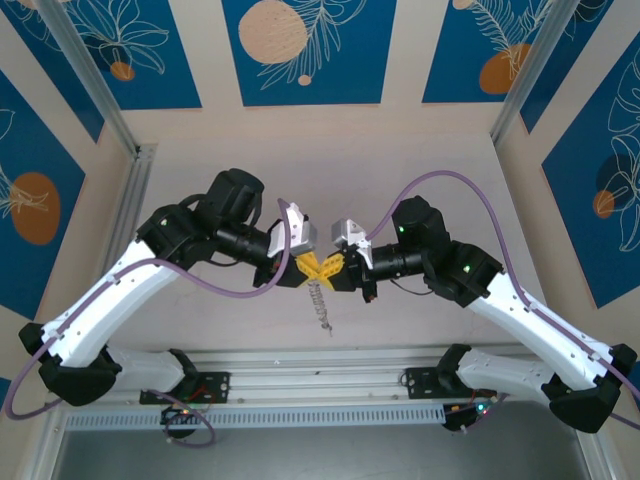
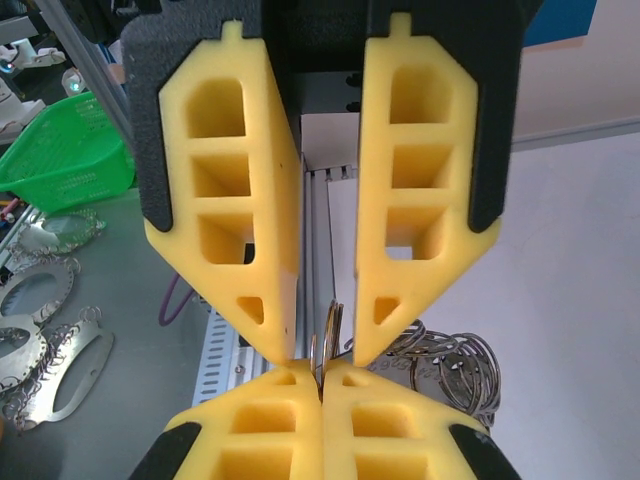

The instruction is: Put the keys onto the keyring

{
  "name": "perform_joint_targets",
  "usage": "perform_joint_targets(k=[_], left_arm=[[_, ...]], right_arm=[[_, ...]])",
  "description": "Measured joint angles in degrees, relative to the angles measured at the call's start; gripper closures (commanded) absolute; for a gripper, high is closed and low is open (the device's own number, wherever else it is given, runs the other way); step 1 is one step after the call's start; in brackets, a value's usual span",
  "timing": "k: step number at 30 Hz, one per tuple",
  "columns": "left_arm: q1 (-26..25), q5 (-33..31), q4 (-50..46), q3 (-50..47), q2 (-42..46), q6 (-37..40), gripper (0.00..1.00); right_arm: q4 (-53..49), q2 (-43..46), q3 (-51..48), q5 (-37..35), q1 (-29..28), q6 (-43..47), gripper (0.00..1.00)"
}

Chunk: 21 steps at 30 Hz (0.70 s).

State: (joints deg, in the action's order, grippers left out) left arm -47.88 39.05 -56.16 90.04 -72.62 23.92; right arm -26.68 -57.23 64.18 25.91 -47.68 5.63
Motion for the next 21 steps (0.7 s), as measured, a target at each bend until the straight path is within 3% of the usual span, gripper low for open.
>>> perform_joint_targets(k=[3, 12, 17, 21], left_arm=[[0.0, 0.0, 0.2, 0.0, 0.0, -0.3, 1.00], [0.0, 0.2, 0.6, -0.7, 0.0, -0.2, 1.00], [0.0, 0.2, 1.6, -1.1, 0.5, -0.4, 1.00], [0.0, 1.0, 1.7, -1.1, 0.6, -0.7, 1.00]], right_arm=[[-0.1, 0.0, 0.0, 0.0, 0.0, 0.0, 1.00], [-0.9, 0.0, 0.0, -0.5, 0.0, 0.2, 1.00], [0.5, 1.0, -0.9, -0.9, 0.0, 0.3, 0.78], [2.6, 4.4, -3.2, -1.1, 0.0, 0.1, 0.71]])
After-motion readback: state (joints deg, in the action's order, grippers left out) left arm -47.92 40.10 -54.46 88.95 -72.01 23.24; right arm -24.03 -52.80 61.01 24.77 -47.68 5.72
